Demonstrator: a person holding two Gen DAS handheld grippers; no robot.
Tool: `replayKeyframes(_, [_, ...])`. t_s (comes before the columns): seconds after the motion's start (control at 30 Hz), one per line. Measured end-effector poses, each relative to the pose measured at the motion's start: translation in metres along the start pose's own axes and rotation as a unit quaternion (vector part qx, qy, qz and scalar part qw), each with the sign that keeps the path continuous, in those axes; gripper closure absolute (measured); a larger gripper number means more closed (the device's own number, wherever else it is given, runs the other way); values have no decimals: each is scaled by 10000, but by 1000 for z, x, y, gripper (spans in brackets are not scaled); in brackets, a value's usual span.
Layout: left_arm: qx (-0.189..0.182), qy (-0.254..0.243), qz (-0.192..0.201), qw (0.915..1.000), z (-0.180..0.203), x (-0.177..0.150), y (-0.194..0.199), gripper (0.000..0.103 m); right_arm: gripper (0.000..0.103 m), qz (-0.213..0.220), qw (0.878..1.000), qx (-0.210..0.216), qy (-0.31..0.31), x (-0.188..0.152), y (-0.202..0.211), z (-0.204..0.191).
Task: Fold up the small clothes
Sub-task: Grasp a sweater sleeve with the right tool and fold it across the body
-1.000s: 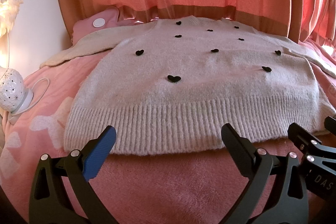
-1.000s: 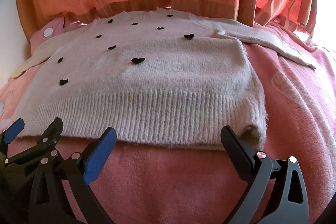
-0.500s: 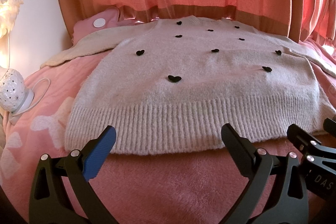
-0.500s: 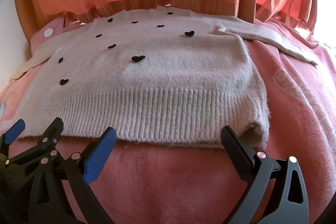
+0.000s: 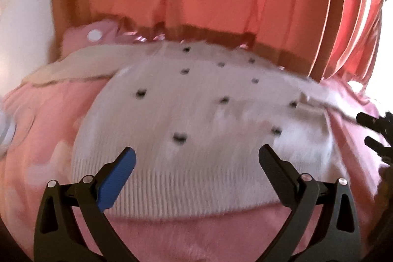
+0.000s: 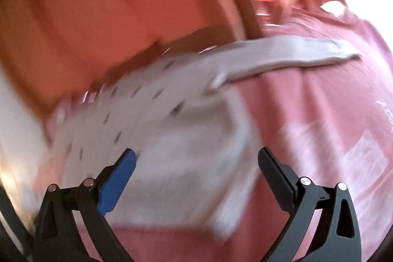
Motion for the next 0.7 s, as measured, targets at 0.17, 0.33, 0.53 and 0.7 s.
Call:
replayKeyframes(0.17, [-111, 236, 6, 9997, 1, 50, -35, 5, 5, 363, 9908, -1019, -814, 86, -39, 117])
replayKeyframes(0.33, [-546, 958, -324, 9934, -3, 64, -84, 5, 10, 411, 9685, -1514, -1936, 132, -77, 220])
replayKeyframes(0.53, [-106, 1204, 15, 9927, -19, 80, -124, 5, 74, 503, 9554, -1361, -2572, 160, -113, 252])
replayKeyframes(0.7, [131, 1032, 150, 9945, -35, 88, -139, 5, 92, 875, 9741, -1087, -1778, 204, -126, 173])
Point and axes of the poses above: each gripper's, at about its wrist camera, not at the fingertips, and y roughly against the way its jaws point, z to its right, x to its top, the point moved 5 cm from there along -y, roughly the way its jaws point, and after that the axes turned 2 degrees about x, right-handed, at the moved point
